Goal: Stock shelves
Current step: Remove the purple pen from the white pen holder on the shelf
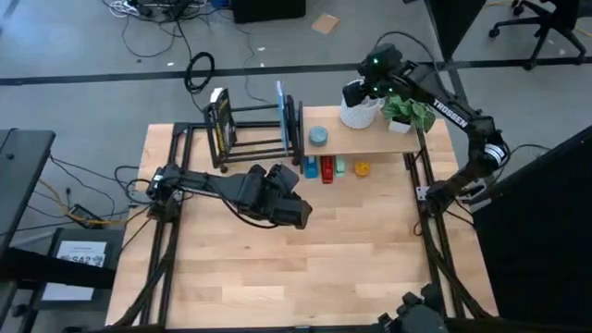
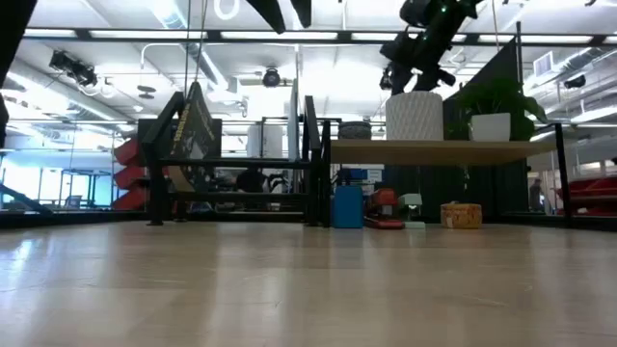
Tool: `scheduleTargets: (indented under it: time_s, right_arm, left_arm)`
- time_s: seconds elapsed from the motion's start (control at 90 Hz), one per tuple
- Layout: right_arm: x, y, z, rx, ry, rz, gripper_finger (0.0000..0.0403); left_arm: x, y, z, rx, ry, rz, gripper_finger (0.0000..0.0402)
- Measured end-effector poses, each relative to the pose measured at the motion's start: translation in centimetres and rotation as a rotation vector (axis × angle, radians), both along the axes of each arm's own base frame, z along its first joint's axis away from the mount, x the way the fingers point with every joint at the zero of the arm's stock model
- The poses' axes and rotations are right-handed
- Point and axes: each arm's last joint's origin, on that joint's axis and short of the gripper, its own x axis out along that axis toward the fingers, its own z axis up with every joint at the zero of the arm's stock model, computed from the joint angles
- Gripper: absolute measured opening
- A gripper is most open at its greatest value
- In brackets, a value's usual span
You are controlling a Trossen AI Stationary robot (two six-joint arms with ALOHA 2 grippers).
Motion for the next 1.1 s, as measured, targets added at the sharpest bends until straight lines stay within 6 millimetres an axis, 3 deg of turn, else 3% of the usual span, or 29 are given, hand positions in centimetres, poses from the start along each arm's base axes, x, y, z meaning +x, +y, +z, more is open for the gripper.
scheduleTargets:
  time_s: [0.244, 0.344, 0.567, 0.822, 1.1]
  right_arm:
    - [0.1, 0.1, 0.0, -0.009, 0.002, 0.006, 0.0048]
    - [0.1, 0.1, 0.1, -0.014, 0.005, 0.005, 0.002]
    - [0.1, 0.1, 0.1, -0.008, -0.005, 0.0, 0.0043]
    - [-0.4, 0.7, 1.2, -0.048, -0.041, 0.006, 0.0044]
    - [-1.0, 1.3, 2.0, -0.066, -0.063, -0.004, 0.0144]
  left_arm:
    - [0.1, 0.0, 0.1, -0.001, -0.013, -0.003, 0.0177]
    - [0.1, 0.0, 0.1, -0.002, -0.013, -0.003, 0.0177]
    - [0.1, 0.0, 0.1, -0.001, -0.013, -0.003, 0.0177]
    - [0.1, 0.0, 0.1, -0.001, -0.013, -0.004, 0.0177]
    - [0.1, 0.0, 0.1, -0.001, -0.013, -0.004, 0.0177]
